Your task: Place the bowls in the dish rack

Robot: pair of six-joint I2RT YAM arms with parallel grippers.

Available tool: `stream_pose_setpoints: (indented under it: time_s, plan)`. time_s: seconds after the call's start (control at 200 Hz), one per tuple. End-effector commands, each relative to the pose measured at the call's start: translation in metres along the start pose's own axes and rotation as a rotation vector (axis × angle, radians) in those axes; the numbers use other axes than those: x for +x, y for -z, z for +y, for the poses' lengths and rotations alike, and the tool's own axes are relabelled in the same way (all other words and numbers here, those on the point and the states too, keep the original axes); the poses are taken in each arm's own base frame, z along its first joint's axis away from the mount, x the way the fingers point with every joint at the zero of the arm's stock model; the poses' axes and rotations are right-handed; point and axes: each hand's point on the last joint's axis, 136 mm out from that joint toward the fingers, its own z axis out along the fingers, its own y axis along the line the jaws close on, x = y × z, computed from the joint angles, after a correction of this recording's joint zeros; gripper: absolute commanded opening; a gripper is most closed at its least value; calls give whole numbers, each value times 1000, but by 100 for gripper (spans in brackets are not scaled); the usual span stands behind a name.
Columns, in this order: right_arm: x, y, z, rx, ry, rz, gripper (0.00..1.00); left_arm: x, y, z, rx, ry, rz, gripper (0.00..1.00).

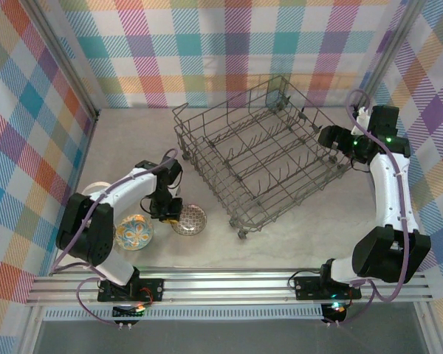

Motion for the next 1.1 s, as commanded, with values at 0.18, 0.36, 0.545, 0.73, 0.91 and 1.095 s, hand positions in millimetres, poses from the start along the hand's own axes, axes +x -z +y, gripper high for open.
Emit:
stream_pose_setpoints:
  time_s: [0.18, 0.36, 0.545, 0.73, 0.91, 1.095]
  plan:
    - [-14, 7, 14, -48, -16, -48, 99, -10, 28, 1, -9, 36, -133, 6]
    - [-27, -3, 33, -81, 7, -36, 99, -18, 75, 8, -50, 48, -269, 2]
    - [-32, -18, 62, -122, 66, 6, 100, -30, 142, 19, -83, 75, -441, 0]
    - [-33, -19, 84, -185, 107, 27, 91, -44, 225, 21, -83, 78, -644, 0]
    - [-29, -3, 118, -357, 129, 64, 59, -63, 293, 7, -37, 64, -827, 0]
    - [-27, 18, 146, -510, 137, 75, 45, -89, 352, -24, 7, -6, -962, 0]
